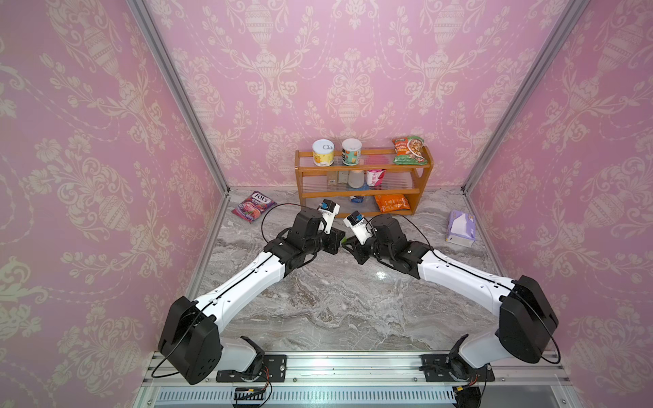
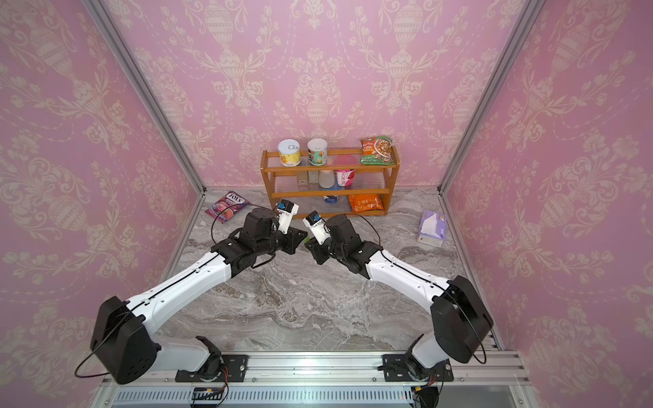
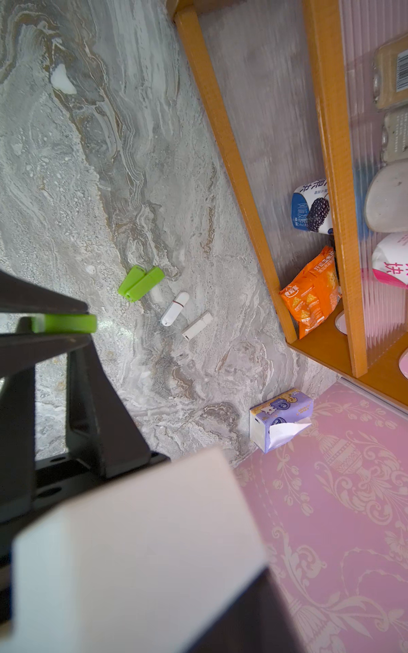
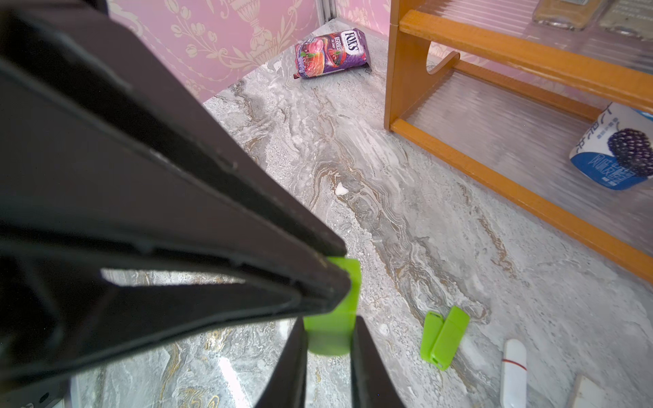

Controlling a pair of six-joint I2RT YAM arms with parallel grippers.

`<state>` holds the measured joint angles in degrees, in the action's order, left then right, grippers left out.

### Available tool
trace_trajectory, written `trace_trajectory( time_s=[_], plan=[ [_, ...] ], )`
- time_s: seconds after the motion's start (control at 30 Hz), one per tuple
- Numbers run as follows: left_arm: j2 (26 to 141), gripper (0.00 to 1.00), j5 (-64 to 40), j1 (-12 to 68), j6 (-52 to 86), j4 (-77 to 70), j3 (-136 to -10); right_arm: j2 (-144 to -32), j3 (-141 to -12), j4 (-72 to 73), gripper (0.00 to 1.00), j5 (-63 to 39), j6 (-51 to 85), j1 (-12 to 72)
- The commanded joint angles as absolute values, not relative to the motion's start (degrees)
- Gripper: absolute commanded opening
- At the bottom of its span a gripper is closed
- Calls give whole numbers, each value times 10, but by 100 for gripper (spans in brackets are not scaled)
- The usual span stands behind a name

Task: Close the usb drive cover
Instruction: Close the cover of the USB drive.

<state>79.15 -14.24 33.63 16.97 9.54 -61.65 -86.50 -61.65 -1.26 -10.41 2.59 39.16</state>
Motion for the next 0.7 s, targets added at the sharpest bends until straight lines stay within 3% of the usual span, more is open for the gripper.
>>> trace_trajectory(
  time_s=[0.0, 0.67],
  plan=[
    [814, 1, -199, 361, 162, 182, -622, -834, -623, 108, 0, -45, 9, 391],
    [841, 2, -276, 362, 136, 200, -612, -812, -603, 210, 0, 5, -13, 388]
  ],
)
